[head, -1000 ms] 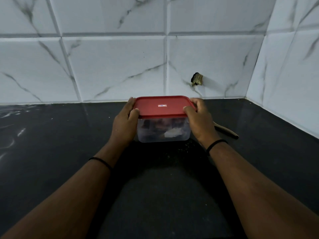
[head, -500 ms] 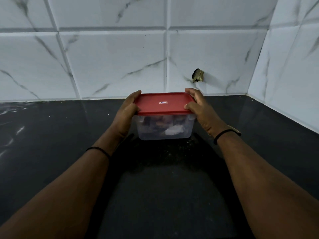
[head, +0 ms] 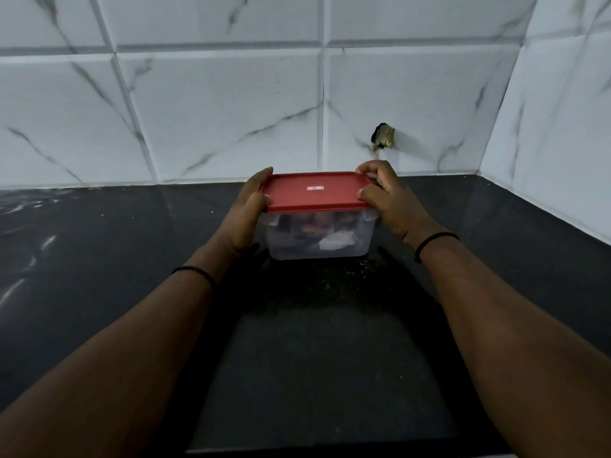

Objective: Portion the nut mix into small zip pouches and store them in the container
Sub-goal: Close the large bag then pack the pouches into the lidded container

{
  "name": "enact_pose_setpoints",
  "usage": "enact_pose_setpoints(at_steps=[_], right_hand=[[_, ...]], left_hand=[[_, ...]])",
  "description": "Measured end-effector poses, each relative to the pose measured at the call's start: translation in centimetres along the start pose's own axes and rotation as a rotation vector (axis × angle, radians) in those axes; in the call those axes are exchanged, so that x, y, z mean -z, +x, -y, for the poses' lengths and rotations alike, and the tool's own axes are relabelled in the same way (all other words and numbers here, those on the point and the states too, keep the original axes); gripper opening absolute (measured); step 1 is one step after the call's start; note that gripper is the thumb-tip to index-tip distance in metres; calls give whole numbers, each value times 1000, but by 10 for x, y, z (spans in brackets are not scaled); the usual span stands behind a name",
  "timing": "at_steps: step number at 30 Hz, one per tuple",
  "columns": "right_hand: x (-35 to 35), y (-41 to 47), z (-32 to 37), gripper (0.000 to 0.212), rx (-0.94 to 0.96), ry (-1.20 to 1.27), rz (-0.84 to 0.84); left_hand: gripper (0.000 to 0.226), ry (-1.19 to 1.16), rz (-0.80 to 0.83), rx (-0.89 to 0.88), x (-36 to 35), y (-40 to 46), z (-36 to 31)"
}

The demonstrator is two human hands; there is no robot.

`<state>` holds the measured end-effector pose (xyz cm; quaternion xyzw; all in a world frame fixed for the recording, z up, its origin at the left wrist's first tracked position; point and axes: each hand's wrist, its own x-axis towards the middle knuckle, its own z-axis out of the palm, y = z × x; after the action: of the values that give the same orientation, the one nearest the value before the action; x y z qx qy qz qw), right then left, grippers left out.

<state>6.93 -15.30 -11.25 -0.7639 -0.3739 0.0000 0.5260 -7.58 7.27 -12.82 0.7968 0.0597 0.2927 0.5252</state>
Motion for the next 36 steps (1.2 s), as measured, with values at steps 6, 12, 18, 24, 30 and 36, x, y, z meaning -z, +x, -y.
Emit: enact_pose_setpoints(at_steps=[6, 12, 18, 24, 30, 36], right_hand=[[-2, -1, -1, 48, -16, 23, -2], [-11, -2, -5, 46, -22, 134, -27], [-18, -14, -7, 44, -17, 134, -124], [-10, -40, -3, 38, 41, -62, -477], [1, -64, -3, 37, -207, -49, -436], [-27, -73, 10, 48, -114, -76, -178]], left_hand=[[74, 0, -18, 22, -3, 0, -2], [74, 8, -37, 28, -5, -4, -4], [68, -175, -5, 107, -11, -19, -5], [112, 83, -42, 87, -10, -38, -8], [107, 255, 23, 116, -6, -47, -5], [58, 401, 20, 140, -8, -53, -11]])
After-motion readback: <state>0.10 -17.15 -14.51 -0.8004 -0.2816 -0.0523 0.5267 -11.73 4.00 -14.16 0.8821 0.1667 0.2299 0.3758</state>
